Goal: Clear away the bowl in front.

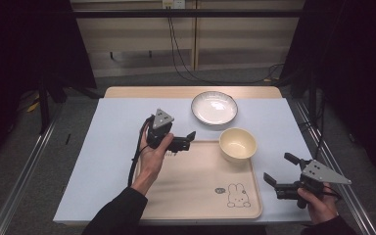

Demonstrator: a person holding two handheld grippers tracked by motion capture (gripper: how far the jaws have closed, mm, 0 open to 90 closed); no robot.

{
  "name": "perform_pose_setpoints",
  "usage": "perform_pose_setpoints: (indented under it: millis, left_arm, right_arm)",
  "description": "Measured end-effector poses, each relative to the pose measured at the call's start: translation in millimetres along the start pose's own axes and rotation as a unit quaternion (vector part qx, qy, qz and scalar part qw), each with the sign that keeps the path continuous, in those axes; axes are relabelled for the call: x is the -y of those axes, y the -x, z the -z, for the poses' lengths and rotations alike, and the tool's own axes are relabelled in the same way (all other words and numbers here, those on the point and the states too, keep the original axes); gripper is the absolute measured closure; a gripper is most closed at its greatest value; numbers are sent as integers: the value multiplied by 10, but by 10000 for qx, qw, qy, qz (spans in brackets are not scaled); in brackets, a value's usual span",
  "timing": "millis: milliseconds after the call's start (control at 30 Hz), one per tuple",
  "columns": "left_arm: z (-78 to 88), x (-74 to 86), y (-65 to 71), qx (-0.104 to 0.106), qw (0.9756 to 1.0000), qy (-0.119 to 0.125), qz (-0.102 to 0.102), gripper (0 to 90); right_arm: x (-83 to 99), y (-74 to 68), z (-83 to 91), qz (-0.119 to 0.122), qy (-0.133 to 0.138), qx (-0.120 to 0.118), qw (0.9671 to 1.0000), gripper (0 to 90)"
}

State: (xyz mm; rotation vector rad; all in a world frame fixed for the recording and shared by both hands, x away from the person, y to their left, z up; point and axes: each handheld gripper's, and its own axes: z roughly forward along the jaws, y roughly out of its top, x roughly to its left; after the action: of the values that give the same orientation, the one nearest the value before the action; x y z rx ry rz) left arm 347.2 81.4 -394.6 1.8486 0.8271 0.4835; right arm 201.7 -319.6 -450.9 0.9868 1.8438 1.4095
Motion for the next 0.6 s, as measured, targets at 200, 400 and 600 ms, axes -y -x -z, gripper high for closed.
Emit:
perform_pose_setpoints:
  millis: [200,400,600]
  left_arm:
    - [182,55,-58,-458,9986,265,-15,24]
    - [371,157,-120,-674,9970,373,14,23]
    - [552,251,-155,-655,9963,536,133,17]
  right_arm:
    - [1,0,-1,12,-5,-2,10000,0]
    - [1,-3,1,-8,-23,0,10000,0]
    - [1,-2,1,-16,-30,-7,10000,0]
